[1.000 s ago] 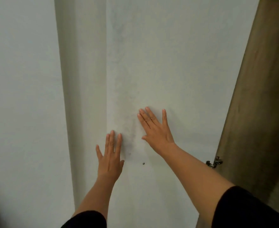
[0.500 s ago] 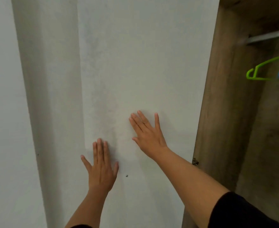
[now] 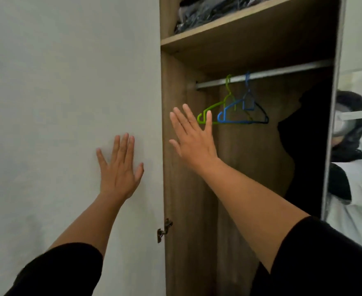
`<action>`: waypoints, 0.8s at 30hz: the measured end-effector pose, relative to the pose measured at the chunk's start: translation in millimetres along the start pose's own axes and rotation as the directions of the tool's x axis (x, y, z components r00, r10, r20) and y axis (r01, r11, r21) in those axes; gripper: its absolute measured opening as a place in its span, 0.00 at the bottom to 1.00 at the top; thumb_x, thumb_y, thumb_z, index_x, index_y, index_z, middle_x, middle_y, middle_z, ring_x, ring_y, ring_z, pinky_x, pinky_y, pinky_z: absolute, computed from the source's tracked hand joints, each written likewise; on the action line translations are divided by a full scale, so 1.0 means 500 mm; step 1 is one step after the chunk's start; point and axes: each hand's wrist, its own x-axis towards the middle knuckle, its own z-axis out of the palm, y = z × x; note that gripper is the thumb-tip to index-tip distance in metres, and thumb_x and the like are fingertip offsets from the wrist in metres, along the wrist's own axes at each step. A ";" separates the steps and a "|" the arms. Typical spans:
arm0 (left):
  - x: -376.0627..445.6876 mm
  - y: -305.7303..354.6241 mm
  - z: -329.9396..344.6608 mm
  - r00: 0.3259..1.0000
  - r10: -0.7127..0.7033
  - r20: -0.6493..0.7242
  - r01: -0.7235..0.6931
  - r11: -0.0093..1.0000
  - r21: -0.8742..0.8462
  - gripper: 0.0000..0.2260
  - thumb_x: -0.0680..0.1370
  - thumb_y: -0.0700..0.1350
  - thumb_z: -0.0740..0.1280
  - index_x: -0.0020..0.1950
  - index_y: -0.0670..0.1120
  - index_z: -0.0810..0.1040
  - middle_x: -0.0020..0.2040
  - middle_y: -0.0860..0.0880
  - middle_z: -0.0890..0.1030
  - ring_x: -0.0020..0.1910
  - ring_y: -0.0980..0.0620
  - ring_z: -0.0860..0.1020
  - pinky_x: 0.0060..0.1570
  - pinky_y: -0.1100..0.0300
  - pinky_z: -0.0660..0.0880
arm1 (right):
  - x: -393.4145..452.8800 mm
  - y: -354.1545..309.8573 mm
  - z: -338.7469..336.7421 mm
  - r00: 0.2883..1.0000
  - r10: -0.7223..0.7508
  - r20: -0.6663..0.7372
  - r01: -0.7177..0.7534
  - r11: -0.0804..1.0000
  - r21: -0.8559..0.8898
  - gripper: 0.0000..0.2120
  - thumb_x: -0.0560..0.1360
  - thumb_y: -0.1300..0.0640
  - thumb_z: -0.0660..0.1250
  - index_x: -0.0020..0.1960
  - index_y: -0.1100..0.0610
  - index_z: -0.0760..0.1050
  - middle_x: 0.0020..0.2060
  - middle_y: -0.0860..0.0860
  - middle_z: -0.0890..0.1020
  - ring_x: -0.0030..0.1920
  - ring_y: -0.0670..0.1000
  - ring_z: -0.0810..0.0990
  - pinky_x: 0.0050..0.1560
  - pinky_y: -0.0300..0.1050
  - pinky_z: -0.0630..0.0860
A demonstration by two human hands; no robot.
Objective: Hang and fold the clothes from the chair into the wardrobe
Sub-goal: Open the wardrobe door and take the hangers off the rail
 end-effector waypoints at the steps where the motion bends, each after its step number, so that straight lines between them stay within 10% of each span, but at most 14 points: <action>1: 0.031 0.028 -0.004 1.000 0.022 -0.011 -0.022 1.000 -0.018 0.31 0.80 0.56 0.50 0.76 0.46 0.39 0.78 0.48 0.42 0.76 0.50 0.40 0.70 0.36 0.40 | 0.004 0.034 -0.007 0.999 0.032 0.022 -0.032 0.999 -0.010 0.31 0.81 0.45 0.51 0.77 0.55 0.45 0.77 0.49 0.47 0.77 0.51 0.41 0.69 0.67 0.36; 15: 0.319 0.314 0.005 0.970 0.230 -0.071 -0.240 0.954 -0.181 0.26 0.82 0.56 0.49 0.76 0.58 0.41 0.79 0.50 0.45 0.77 0.49 0.43 0.69 0.32 0.45 | 0.062 0.265 0.054 0.910 0.382 0.163 -0.408 0.896 0.175 0.25 0.81 0.43 0.50 0.76 0.42 0.49 0.71 0.57 0.63 0.70 0.59 0.64 0.67 0.62 0.60; 24: 0.390 0.339 0.098 0.962 0.224 0.158 -0.140 0.897 -0.419 0.26 0.79 0.46 0.59 0.76 0.55 0.53 0.72 0.42 0.62 0.66 0.38 0.70 0.61 0.42 0.70 | 0.106 0.272 0.123 0.877 0.386 0.288 -0.445 0.878 0.179 0.21 0.81 0.42 0.45 0.72 0.44 0.59 0.62 0.59 0.75 0.61 0.62 0.74 0.57 0.56 0.69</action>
